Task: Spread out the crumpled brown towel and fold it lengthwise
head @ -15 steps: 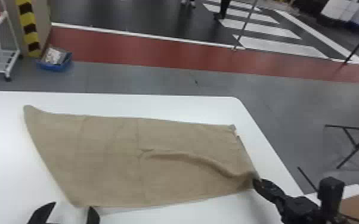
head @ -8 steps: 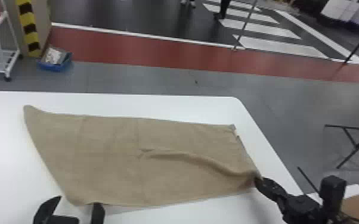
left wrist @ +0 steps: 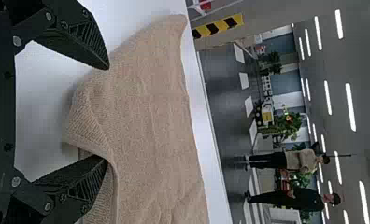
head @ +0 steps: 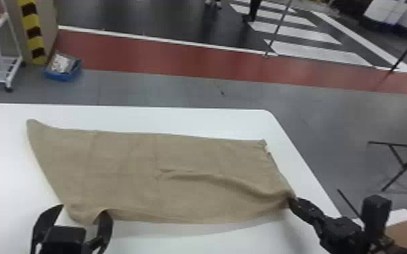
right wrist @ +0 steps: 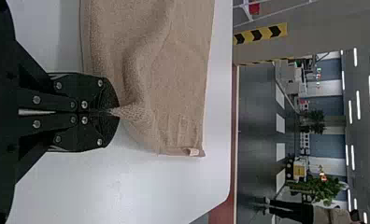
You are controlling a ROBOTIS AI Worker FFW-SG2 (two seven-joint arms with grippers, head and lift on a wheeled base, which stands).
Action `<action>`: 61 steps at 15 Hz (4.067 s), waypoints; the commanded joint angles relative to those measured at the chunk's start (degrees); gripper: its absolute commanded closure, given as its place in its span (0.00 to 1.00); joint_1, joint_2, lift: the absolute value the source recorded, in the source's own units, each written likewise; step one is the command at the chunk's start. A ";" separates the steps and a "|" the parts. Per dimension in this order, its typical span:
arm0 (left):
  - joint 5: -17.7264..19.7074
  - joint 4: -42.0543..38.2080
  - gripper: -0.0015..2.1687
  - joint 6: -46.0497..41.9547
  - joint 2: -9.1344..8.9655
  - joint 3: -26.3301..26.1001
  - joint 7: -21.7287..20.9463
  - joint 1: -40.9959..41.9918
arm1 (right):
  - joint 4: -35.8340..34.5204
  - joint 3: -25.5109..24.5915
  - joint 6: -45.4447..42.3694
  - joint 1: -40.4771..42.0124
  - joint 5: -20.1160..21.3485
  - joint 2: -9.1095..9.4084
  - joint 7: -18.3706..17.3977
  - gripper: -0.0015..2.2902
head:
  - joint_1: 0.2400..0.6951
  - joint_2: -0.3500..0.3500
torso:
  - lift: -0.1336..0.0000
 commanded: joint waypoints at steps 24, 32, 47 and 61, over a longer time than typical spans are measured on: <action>-1.40 -4.41 0.13 10.07 0.98 3.25 -0.94 -0.81 | 1.70 -4.99 10.44 -10.82 -0.68 -3.66 0.36 0.63 | 1.00 0.00 | 0.07; -2.02 -8.19 0.15 14.46 0.98 7.91 -0.85 -2.22 | -0.06 -7.28 14.48 -11.61 -2.08 -3.92 0.62 0.63 | 1.00 0.00 | 0.07; 2.81 -18.91 0.15 11.47 2.04 6.42 -11.31 10.44 | -2.52 -7.10 14.66 -9.15 -2.08 -2.43 0.71 0.63 | 1.00 0.00 | 0.07; 9.41 -11.96 0.19 14.28 -0.16 2.64 -10.78 1.83 | -2.87 -6.75 12.72 -7.74 -1.82 -1.72 0.88 0.63 | 1.00 0.00 | 0.07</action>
